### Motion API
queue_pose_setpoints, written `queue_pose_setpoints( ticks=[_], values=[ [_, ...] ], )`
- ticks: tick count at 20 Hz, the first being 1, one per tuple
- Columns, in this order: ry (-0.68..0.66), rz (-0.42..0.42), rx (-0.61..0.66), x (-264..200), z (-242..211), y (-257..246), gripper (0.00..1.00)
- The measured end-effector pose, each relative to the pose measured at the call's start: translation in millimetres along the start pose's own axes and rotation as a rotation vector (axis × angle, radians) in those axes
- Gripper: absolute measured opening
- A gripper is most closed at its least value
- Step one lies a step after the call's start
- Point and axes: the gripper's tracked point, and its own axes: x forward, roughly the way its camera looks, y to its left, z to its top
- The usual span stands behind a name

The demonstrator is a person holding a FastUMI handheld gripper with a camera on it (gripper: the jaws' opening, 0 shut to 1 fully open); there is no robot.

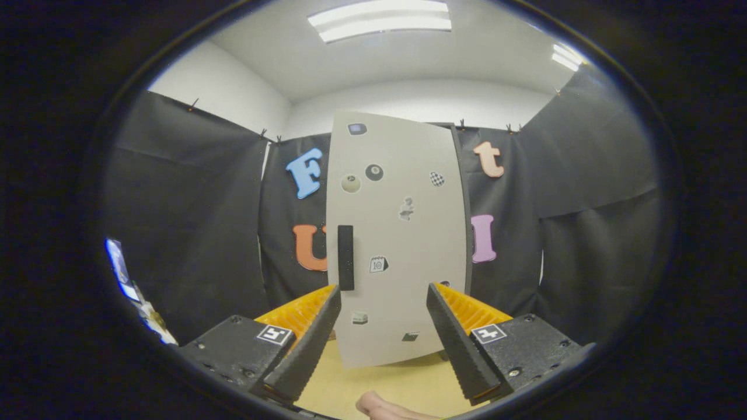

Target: Open the shoe cabinet door, grab the shoes and put them into the shoe cabinet, then close the shoe cabinet door.

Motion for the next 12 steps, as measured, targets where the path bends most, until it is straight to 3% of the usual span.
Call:
queue_pose_setpoints(
  ticks=[12],
  values=[
    [-0.002, -0.08, 0.095, -38, -20, -63, 0.99]
  ],
)
